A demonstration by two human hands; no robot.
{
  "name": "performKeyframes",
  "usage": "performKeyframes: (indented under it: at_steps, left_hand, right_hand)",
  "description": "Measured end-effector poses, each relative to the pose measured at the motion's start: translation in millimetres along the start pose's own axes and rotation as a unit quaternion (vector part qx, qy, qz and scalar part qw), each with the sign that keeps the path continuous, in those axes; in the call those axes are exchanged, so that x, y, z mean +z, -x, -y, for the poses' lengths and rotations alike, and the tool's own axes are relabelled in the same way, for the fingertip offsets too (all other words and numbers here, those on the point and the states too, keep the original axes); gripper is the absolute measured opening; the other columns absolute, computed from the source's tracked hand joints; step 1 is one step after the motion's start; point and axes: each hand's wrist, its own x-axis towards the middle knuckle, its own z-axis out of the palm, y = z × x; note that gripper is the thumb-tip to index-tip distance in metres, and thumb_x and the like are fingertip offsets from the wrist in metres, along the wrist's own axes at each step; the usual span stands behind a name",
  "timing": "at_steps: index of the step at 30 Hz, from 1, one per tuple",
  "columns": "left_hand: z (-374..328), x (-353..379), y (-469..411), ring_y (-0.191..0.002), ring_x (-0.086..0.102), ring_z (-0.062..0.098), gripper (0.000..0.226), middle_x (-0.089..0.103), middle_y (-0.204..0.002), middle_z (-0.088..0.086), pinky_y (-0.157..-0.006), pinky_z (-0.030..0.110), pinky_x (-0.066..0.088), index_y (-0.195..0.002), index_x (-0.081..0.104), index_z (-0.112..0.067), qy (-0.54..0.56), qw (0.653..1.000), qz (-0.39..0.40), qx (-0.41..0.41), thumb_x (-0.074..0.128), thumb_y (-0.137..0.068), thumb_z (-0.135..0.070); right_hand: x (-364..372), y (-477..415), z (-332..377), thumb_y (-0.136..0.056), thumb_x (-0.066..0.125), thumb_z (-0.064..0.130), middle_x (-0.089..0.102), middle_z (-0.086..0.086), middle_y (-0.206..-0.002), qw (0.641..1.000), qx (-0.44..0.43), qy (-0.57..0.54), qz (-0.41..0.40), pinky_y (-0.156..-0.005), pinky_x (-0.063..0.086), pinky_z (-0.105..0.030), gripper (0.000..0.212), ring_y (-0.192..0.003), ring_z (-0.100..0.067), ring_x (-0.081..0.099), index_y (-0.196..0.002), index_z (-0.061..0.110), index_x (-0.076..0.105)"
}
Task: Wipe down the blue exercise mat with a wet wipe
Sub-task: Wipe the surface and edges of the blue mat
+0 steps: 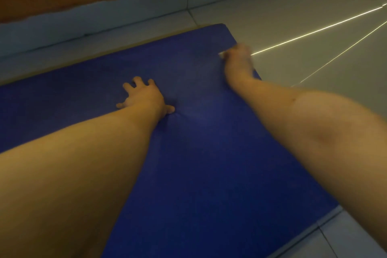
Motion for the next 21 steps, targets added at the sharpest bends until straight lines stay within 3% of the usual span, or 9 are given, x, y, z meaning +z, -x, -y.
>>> performKeyframes:
  at_steps: [2,5,7,10,12,14,17,21]
  left_hand:
    - [-0.9,-1.2,0.7,-0.149,-0.002,0.044,0.116,-0.003,-0.164,0.008,-0.109,0.070,0.031,-0.159,0.015,-0.025,0.001,1.000,-0.001,-0.005,0.079,-0.071,-0.065]
    - [-2.7,-0.8,0.2,-0.149,-0.002,0.043,0.117,-0.002,-0.163,0.008,-0.108,0.071,0.032,-0.159,0.015,-0.024,0.003,1.000,0.000,-0.009,0.081,-0.070,-0.063]
    - [-2.4,-0.4,-0.9,-0.149,-0.002,0.043,0.118,-0.003,-0.163,0.008,-0.108,0.071,0.032,-0.159,0.015,-0.025,0.003,1.000,0.004,-0.012,0.082,-0.070,-0.062]
    - [-5.1,-1.9,-2.0,-0.149,-0.002,0.041,0.119,-0.002,-0.162,0.005,-0.107,0.071,0.033,-0.158,0.015,-0.029,0.003,1.000,0.008,-0.025,0.084,-0.067,-0.062]
    - [-7.0,-2.9,-0.3,-0.150,-0.003,0.040,0.116,-0.002,-0.162,0.004,-0.107,0.072,0.030,-0.157,0.016,-0.030,0.005,0.999,0.011,-0.032,0.084,-0.068,-0.060]
    - [-6.9,-5.4,2.6,-0.150,-0.004,0.040,0.116,-0.004,-0.163,0.004,-0.108,0.073,0.028,-0.159,0.013,-0.029,0.005,1.000,0.013,-0.026,0.083,-0.071,-0.059]
    - [-3.4,-7.6,6.1,-0.150,-0.003,0.041,0.115,-0.002,-0.163,0.006,-0.107,0.074,0.028,-0.159,0.013,-0.027,0.005,1.000,0.014,-0.017,0.081,-0.073,-0.061]
    - [-3.0,-7.3,7.6,-0.149,-0.003,0.042,0.116,-0.002,-0.162,0.008,-0.108,0.075,0.027,-0.159,0.013,-0.025,0.003,1.000,0.012,-0.008,0.080,-0.072,-0.062]
  right_hand:
    - [-5.2,-18.3,-23.4,-0.100,0.047,0.006,0.052,-0.020,-0.134,0.993,0.111,0.029,-0.025,-0.105,0.037,-0.036,0.032,-0.126,-0.036,0.046,-0.126,0.008,0.066]
    - [-3.7,-18.3,19.6,-0.101,0.047,0.007,0.055,-0.017,-0.134,0.991,0.133,0.008,0.004,-0.104,0.039,-0.034,0.033,-0.125,-0.033,0.051,-0.129,0.009,0.063]
    - [9.4,-7.6,69.0,-0.099,0.048,0.007,0.054,-0.016,-0.133,0.995,0.090,-0.035,0.023,-0.100,0.040,-0.032,0.035,-0.121,-0.032,0.052,-0.129,0.013,0.065]
    - [31.9,22.3,141.8,-0.099,0.054,0.015,0.055,-0.011,-0.127,0.989,-0.069,-0.108,0.075,-0.092,0.043,-0.029,0.029,-0.114,-0.027,0.050,-0.123,0.015,0.069]
    - [37.5,30.7,158.7,-0.098,0.060,0.022,0.055,-0.007,-0.121,0.970,-0.169,-0.133,0.112,-0.089,0.043,-0.027,0.024,-0.108,-0.022,0.047,-0.117,0.012,0.070]
    - [34.3,18.5,143.1,-0.099,0.060,0.022,0.056,-0.010,-0.115,0.965,-0.205,-0.130,0.096,-0.087,0.041,-0.027,0.021,-0.104,-0.023,0.047,-0.112,0.011,0.073]
    - [23.5,-15.2,81.9,-0.097,0.052,0.008,0.060,-0.018,-0.119,0.987,-0.133,-0.063,0.057,-0.091,0.038,-0.032,0.028,-0.112,-0.033,0.052,-0.113,0.014,0.074]
    - [17.6,-66.9,2.5,-0.102,0.048,0.011,0.055,-0.021,-0.131,0.998,0.063,0.016,-0.026,-0.101,0.037,-0.037,0.030,-0.123,-0.036,0.048,-0.126,0.007,0.065]
